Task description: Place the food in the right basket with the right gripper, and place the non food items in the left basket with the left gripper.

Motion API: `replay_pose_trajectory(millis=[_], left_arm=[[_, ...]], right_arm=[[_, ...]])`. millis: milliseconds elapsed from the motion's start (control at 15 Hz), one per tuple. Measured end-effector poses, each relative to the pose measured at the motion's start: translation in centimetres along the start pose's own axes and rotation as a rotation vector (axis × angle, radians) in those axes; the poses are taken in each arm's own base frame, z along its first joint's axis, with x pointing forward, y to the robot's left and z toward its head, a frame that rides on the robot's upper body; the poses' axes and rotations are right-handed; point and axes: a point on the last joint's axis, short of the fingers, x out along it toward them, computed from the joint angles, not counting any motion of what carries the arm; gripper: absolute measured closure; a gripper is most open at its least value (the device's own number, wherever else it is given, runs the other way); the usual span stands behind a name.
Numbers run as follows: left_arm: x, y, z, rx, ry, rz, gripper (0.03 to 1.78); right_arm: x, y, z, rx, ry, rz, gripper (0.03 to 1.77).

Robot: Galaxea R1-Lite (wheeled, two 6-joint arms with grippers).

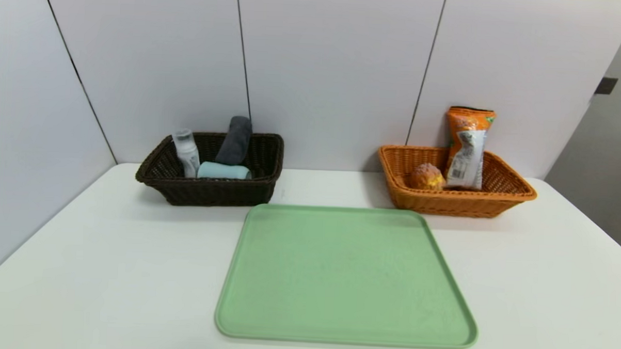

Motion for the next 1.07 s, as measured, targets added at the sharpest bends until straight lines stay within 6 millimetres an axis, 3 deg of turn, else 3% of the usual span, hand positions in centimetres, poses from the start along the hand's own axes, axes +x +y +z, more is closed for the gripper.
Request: replay_pose_trajectory(millis=[267, 600, 1067], left_arm=[[-0.2, -0.2, -2.0, -0.016, 0.191, -0.039, 0.12], [-0.2, -0.2, -2.0, -0.058, 0.194, -0.031, 0.12], [-0.2, -0.2, -2.0, -0.034, 0.195, -0.036, 0.12]], right_arm=[[-0.1, -0.1, -1.0, 0.083, 0.125, -0.104, 0.1], [-0.4, -0.2, -1.3, 0.238, 0.186, -0.19, 0.1], [-0.3, 0.0, -1.8, -0.018, 0.225, -0.088, 0.1]])
